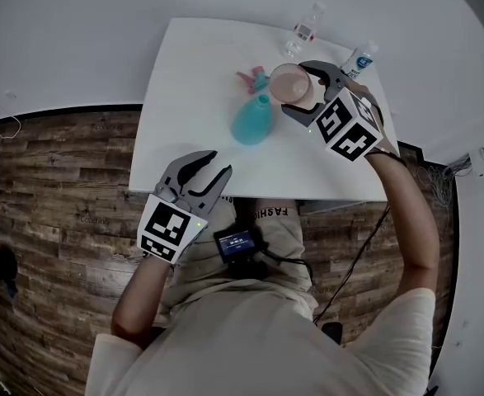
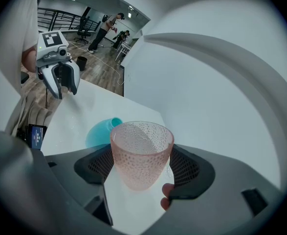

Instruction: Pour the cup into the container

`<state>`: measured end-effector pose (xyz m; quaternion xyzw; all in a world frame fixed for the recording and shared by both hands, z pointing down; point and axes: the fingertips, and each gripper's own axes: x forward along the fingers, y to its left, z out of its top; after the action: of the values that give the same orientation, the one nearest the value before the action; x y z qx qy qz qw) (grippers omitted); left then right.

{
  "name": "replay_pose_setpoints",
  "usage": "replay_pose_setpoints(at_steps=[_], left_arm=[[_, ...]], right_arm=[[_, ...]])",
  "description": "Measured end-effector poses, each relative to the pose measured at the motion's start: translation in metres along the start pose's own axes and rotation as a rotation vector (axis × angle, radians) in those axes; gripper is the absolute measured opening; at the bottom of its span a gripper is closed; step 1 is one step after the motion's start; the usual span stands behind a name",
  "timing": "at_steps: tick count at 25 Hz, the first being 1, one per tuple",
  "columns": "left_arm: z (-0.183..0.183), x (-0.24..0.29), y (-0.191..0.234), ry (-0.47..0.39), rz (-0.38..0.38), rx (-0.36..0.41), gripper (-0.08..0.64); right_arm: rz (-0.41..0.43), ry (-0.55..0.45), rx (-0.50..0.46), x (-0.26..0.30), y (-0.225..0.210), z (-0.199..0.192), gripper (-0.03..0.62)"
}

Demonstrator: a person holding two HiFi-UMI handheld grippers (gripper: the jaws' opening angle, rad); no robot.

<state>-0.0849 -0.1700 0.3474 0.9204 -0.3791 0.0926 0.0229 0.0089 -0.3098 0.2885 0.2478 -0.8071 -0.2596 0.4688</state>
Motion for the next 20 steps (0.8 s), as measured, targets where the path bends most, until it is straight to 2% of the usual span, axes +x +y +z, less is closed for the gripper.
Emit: replay_pose_setpoints(at_steps=[20], left_arm=[[0.0005, -0.0047, 0.0007, 0.001, -0.001, 0.0, 0.141]], right_arm=[[0.008, 0.037, -0.049, 0.0025, 0.0054, 0.0054, 0.362]])
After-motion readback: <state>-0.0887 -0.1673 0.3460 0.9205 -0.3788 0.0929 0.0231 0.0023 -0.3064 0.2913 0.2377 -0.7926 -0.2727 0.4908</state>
